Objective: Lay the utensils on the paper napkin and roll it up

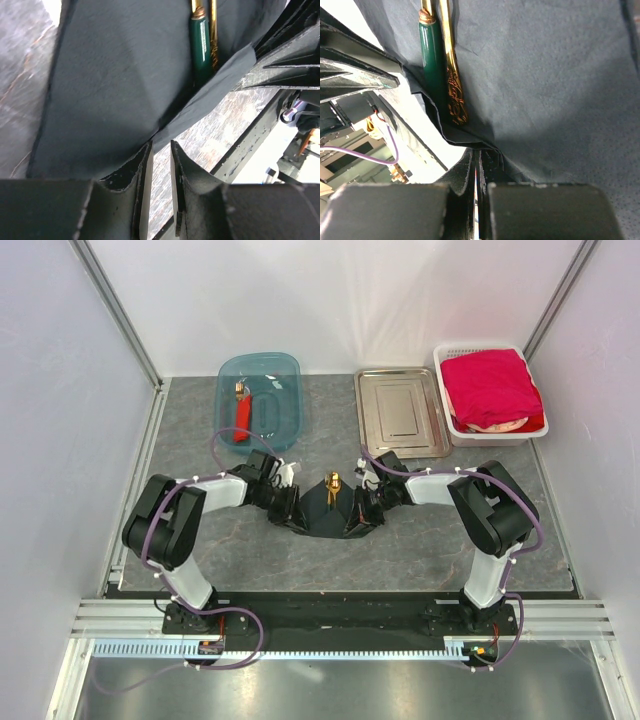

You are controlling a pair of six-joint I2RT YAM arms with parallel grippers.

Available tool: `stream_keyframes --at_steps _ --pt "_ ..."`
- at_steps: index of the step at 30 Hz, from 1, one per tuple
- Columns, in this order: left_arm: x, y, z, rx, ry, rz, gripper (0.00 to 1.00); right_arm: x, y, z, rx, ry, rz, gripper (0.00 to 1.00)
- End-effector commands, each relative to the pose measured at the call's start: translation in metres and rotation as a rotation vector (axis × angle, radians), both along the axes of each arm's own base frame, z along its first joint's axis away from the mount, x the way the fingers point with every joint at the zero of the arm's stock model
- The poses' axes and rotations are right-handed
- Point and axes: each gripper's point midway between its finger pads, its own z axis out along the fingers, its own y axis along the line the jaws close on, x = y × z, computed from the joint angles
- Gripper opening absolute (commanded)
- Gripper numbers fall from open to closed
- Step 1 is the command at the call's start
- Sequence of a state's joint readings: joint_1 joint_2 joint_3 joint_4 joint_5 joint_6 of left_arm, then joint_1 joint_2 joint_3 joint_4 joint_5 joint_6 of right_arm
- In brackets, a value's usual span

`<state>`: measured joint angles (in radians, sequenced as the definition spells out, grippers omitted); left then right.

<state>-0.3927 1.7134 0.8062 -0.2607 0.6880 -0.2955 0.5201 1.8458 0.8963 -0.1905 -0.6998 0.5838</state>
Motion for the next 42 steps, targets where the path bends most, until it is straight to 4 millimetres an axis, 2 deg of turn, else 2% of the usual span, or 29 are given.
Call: stream_keyframes --at_steps 1,2,3,6,9,12,18,21,26,33,38,42 --pt "-0.011 0.009 0.008 0.004 0.001 -0.015 0.28 0.009 -0.011 -0.018 -0.099 -0.044 -0.006 0.00" --pt "-0.010 0.007 0.013 -0.011 -0.027 -0.033 0.28 0.010 -0.011 -0.017 -0.097 -0.048 -0.008 0.00" --pt "-0.006 0.002 0.028 -0.059 -0.083 -0.049 0.28 0.010 -0.010 -0.017 -0.094 -0.048 -0.006 0.00" --pt "-0.003 -0.010 0.055 -0.124 -0.193 -0.094 0.29 0.009 -0.009 -0.015 -0.090 -0.049 -0.002 0.00" --pt "-0.009 -0.026 0.065 -0.149 -0.223 -0.134 0.29 0.010 -0.010 -0.015 -0.088 -0.051 -0.002 0.00" --pt "-0.010 -0.038 0.066 -0.164 -0.214 -0.139 0.29 0.010 -0.009 -0.014 -0.086 -0.050 -0.002 0.00" --pt "-0.002 -0.051 0.046 -0.139 -0.168 -0.117 0.29 0.011 -0.008 -0.013 -0.082 -0.054 0.001 0.00" --pt "0.004 -0.046 0.027 -0.087 -0.126 -0.075 0.27 0.011 -0.009 -0.014 -0.086 -0.051 0.002 0.00" --pt "0.000 -0.040 0.004 -0.027 -0.047 -0.040 0.23 0.011 -0.010 -0.014 -0.090 -0.057 0.006 0.00" --pt "-0.003 -0.032 -0.007 0.022 -0.029 -0.025 0.19 0.012 -0.014 -0.013 -0.111 -0.073 0.022 0.00" --pt "-0.002 -0.028 -0.011 0.038 -0.014 -0.011 0.15 0.016 -0.023 -0.011 -0.130 -0.074 0.018 0.10" --pt "-0.003 -0.024 -0.015 0.048 -0.001 -0.003 0.14 0.014 -0.031 -0.012 -0.143 -0.063 0.028 0.11"
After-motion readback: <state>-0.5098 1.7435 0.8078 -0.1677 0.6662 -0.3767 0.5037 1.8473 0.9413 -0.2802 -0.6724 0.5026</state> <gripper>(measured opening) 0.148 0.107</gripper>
